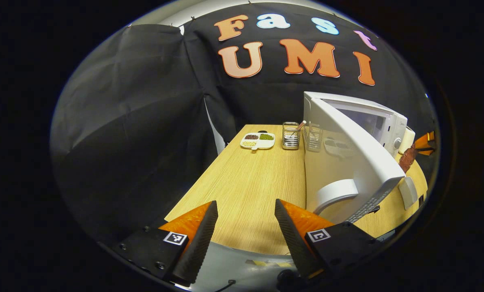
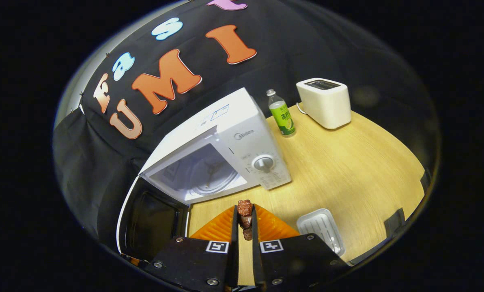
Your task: Open the microwave oven with the left hand, put the food in, and close the microwave oven.
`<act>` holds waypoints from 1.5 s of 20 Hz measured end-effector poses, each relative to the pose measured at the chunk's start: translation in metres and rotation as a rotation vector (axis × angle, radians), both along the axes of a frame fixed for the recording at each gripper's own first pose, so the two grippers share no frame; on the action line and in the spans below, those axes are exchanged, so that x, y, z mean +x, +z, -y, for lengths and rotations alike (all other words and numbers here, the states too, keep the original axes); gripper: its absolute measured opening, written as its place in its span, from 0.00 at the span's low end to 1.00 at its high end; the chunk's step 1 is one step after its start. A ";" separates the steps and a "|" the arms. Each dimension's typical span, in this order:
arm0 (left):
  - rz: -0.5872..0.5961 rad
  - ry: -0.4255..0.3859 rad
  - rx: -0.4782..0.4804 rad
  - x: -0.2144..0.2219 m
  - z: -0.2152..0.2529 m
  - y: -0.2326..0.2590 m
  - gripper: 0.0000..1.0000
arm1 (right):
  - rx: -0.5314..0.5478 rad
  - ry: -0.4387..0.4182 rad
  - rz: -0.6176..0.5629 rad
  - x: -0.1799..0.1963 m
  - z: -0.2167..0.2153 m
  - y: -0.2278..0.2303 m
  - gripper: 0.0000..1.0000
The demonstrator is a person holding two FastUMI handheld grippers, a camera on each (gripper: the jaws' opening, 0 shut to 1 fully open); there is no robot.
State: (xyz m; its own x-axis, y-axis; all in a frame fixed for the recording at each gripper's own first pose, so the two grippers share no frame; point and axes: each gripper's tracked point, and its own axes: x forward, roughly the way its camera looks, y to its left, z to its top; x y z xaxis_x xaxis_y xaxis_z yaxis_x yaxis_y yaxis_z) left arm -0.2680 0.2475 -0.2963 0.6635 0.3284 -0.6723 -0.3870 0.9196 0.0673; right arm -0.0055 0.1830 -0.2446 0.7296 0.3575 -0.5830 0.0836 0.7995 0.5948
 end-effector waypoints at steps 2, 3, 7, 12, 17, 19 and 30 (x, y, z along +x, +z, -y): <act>0.002 0.005 0.001 -0.002 -0.003 -0.003 0.92 | 0.023 -0.006 0.018 0.016 -0.014 0.006 0.13; 0.009 0.016 -0.002 -0.003 -0.006 -0.003 0.83 | 0.043 -0.010 0.029 0.026 -0.023 0.008 0.14; 0.003 0.051 -0.025 -0.007 -0.011 -0.005 0.92 | 0.143 -0.041 0.044 0.054 -0.054 0.013 0.14; -0.010 0.058 -0.027 -0.005 -0.020 -0.004 0.92 | 0.266 -0.142 0.077 0.091 -0.084 0.014 0.13; -0.046 0.013 -0.015 0.007 -0.028 -0.004 0.92 | 0.348 -0.264 0.105 0.126 -0.105 0.002 0.13; -0.061 0.001 -0.015 0.006 -0.033 -0.004 0.92 | 0.357 -0.301 0.097 0.139 -0.114 -0.009 0.14; -0.093 -0.021 -0.024 0.014 -0.037 -0.005 0.92 | 0.297 -0.350 0.039 0.179 -0.161 -0.079 0.23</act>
